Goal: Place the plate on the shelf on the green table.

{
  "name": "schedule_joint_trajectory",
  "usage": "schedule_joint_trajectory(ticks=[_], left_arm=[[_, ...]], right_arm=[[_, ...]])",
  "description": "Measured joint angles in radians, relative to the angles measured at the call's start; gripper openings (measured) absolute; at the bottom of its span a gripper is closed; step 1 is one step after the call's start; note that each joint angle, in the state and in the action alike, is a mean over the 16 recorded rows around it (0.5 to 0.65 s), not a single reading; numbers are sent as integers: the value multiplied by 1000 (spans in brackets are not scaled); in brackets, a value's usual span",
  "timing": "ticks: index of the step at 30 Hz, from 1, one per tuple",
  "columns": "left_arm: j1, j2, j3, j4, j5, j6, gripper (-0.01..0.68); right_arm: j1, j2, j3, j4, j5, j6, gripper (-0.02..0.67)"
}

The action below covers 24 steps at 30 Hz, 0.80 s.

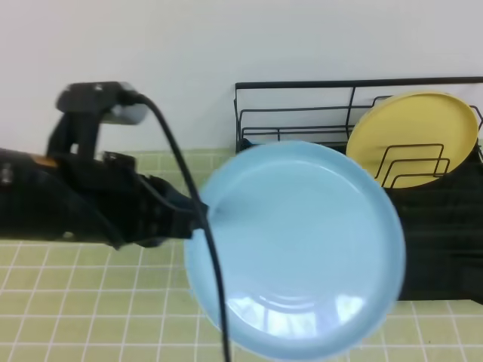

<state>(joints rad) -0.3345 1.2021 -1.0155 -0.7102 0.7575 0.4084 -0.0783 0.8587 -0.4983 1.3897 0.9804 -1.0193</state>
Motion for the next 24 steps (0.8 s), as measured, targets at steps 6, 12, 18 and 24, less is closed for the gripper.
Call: schedule_joint_trajectory(ticks=[6,12,18,24], left_arm=[[-86,0,0,14,-22,-35,0],[-138,0,0,15,-35,-53,0],[-175,0,0,6,-44,-58,0],[-199,0,0,-28,-50,-32,5]], right_arm=[[0,11,0,2,17,2,301],[0,17,0,0,25,3,346],[0,18,0,-10,24,3,347],[0,19,0,-31,13,-5,259]])
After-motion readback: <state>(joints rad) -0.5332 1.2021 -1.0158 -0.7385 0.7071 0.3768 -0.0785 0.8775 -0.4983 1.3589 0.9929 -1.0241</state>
